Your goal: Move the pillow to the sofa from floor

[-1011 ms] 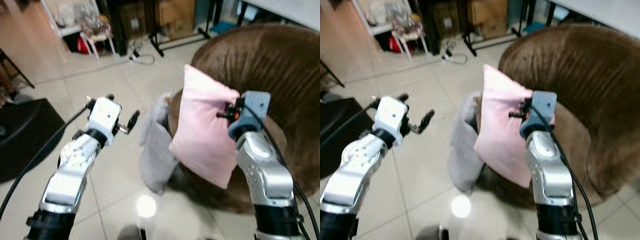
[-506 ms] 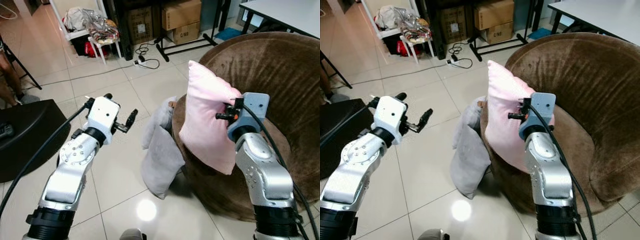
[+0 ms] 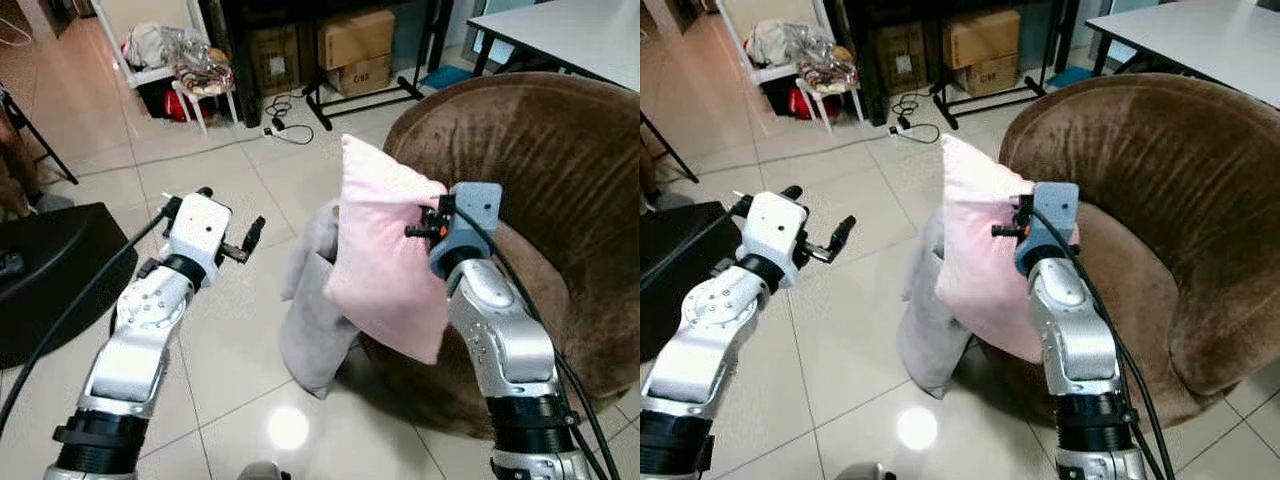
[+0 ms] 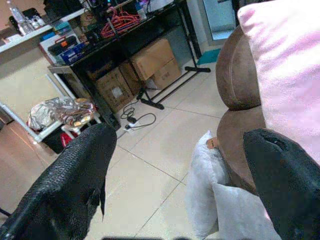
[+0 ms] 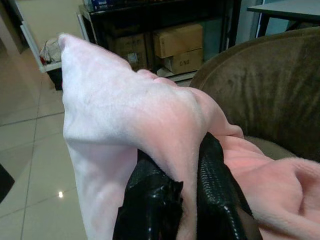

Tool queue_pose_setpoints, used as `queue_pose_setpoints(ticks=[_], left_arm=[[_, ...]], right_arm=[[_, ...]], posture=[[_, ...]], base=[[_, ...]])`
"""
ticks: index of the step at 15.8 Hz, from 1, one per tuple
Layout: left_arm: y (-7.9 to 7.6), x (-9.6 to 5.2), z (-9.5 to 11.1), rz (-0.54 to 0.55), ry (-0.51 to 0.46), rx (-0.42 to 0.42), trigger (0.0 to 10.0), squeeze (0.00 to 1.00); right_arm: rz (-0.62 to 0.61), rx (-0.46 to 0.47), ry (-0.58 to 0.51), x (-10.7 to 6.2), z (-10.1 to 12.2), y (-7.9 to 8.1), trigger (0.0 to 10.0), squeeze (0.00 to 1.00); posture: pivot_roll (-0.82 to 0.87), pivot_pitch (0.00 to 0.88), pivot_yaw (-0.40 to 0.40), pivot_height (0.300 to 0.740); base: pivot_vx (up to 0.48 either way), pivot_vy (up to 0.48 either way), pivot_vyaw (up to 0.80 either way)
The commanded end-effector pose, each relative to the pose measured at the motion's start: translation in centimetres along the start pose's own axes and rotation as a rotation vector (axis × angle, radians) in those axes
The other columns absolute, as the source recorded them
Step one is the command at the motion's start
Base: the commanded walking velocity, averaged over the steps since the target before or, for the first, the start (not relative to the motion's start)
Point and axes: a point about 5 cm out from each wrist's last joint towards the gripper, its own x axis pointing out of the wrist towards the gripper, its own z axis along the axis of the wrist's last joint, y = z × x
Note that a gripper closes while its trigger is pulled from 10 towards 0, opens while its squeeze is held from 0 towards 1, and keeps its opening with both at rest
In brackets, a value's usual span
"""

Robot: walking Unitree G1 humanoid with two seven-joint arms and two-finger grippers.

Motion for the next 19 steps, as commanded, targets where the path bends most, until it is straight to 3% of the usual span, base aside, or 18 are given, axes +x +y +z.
queue_pose_setpoints(ticks=[1,5,11,14,19], left_arm=[[-0.1,-0.2,0.0,-0.001,0.001,0.007,10.0,0.00],[0.9,-0.9,1.0,0.043,-0.035,-0.025,10.0,0.00],[0.7,-1.1,0.3,0.114,0.001,-0.042,10.0,0.00],[1.9,-0.8,0.8,0.191,-0.016,-0.069,10.0,0.00],[1.8,-0.8,0.9,0.173,-0.014,-0.056,10.0,0.00]], right_arm=[[0.008,0.006,-0.063,-0.2,1.2,0.2,10.0,0.00],[0.019,0.083,-0.097,-0.7,2.1,-0.2,10.0,0.00],[0.049,0.076,-0.105,-0.2,2.7,0.4,10.0,0.00],[0.036,0.089,-0.091,0.0,2.4,0.1,10.0,0.00],[0.014,0.108,-0.076,-0.1,2.0,-0.2,10.0,0.00]], posture=[[-0.06,0.000,0.046,0.740],[-0.03,0.000,0.004,0.740],[-0.03,0.000,-0.026,0.740],[-0.03,0.000,-0.020,0.740],[-0.02,0.000,-0.018,0.740]], base=[[0.000,0.000,0.00],[0.000,0.000,0.00],[0.000,0.000,0.00],[0.000,0.000,-0.79],[0.000,0.000,-0.79]])
